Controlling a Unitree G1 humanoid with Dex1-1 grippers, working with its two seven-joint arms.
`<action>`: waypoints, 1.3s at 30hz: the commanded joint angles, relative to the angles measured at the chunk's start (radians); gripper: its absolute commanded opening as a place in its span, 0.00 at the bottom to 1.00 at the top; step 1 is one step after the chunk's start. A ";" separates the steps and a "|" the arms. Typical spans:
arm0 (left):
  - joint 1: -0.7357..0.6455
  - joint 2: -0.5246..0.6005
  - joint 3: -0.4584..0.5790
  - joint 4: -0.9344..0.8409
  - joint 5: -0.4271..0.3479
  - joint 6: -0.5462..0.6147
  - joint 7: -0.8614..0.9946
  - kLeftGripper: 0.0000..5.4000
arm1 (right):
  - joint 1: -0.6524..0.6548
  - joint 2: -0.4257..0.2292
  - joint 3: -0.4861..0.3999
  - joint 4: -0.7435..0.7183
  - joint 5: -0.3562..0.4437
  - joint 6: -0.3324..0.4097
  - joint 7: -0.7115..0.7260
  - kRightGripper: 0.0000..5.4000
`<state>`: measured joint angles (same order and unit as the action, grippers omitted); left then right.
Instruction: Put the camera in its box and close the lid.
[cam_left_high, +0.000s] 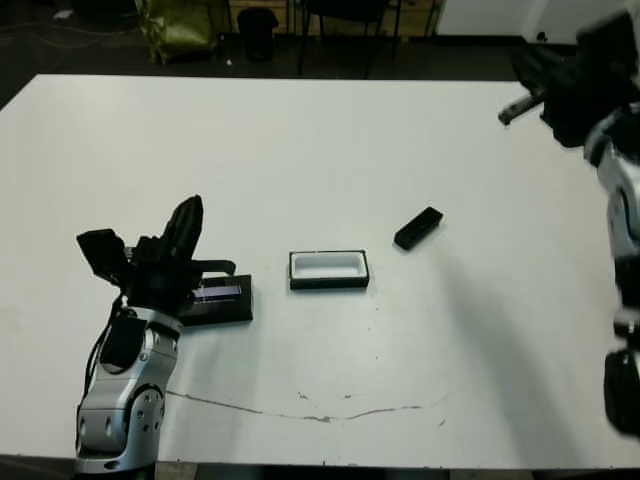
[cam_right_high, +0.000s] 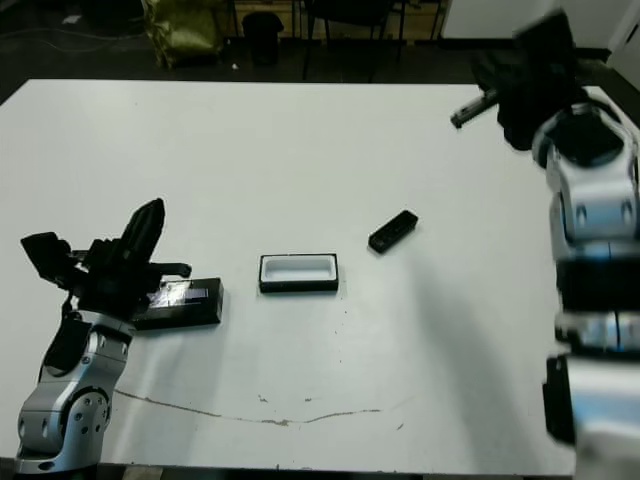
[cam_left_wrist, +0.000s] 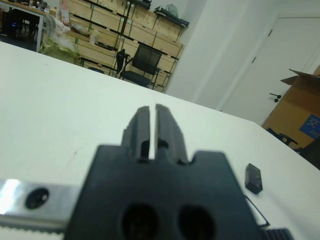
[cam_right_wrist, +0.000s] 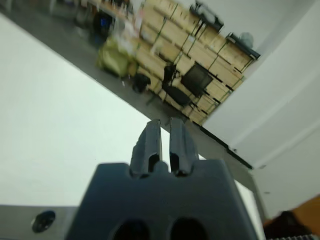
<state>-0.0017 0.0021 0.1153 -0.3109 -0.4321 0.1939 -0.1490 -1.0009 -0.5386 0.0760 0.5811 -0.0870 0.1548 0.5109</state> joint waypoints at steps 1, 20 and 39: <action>0.009 0.009 -0.006 0.017 0.019 0.006 0.002 0.00 | -0.170 0.012 0.085 0.349 -0.094 -0.117 0.056 0.00; 0.032 0.013 0.007 0.051 0.026 -0.051 -0.024 0.00 | -0.350 0.187 0.307 0.761 -0.400 -0.171 0.050 0.00; 0.040 0.001 0.004 0.035 0.021 -0.044 -0.008 0.00 | -0.265 0.220 0.322 0.777 -0.431 -0.168 0.114 0.00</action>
<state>0.0287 0.0009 0.1184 -0.2902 -0.4109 0.1472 -0.1531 -1.3014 -0.3307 0.3979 1.3457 -0.5171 -0.0185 0.6079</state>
